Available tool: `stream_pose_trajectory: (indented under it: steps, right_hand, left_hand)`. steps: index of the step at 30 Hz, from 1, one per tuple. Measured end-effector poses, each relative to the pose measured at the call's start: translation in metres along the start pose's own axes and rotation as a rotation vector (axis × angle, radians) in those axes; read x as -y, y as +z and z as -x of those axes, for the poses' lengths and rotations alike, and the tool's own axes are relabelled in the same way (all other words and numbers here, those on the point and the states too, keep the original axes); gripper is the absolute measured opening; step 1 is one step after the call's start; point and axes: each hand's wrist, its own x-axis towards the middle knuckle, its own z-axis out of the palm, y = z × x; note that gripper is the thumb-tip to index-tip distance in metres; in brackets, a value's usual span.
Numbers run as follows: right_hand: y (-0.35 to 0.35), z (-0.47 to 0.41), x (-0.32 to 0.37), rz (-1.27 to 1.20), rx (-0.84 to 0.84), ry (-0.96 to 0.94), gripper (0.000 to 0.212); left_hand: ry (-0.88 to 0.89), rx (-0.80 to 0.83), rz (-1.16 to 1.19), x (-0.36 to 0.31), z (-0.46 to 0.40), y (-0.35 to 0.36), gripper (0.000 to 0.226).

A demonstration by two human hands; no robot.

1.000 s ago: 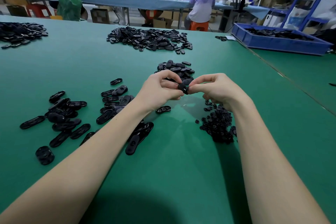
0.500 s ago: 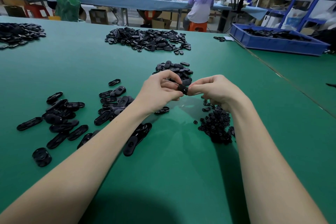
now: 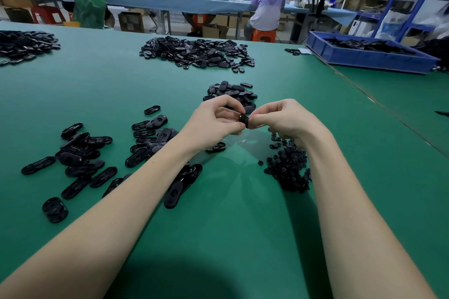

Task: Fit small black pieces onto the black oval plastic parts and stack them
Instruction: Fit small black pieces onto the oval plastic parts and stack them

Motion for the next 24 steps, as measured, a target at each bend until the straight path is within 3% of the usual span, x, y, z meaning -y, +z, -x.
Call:
stream_pose_trajectory:
  steps: [5,14,24]
  right_hand:
    - [0.000,-0.001,-0.002,0.012,0.013,0.031,0.014]
    - [-0.002,0.000,-0.011,-0.126,0.112,0.071,0.023]
    - [0.006,-0.007,-0.010,-0.069,0.089,-0.003,0.011]
  left_hand:
    - [-0.075,0.011,0.079,0.002,0.000,-0.002,0.026]
    - [-0.268,0.038,0.431,0.000,-0.001,0.000,0.020]
    - [-0.271,0.013,0.340,0.004,-0.001,0.000,0.017]
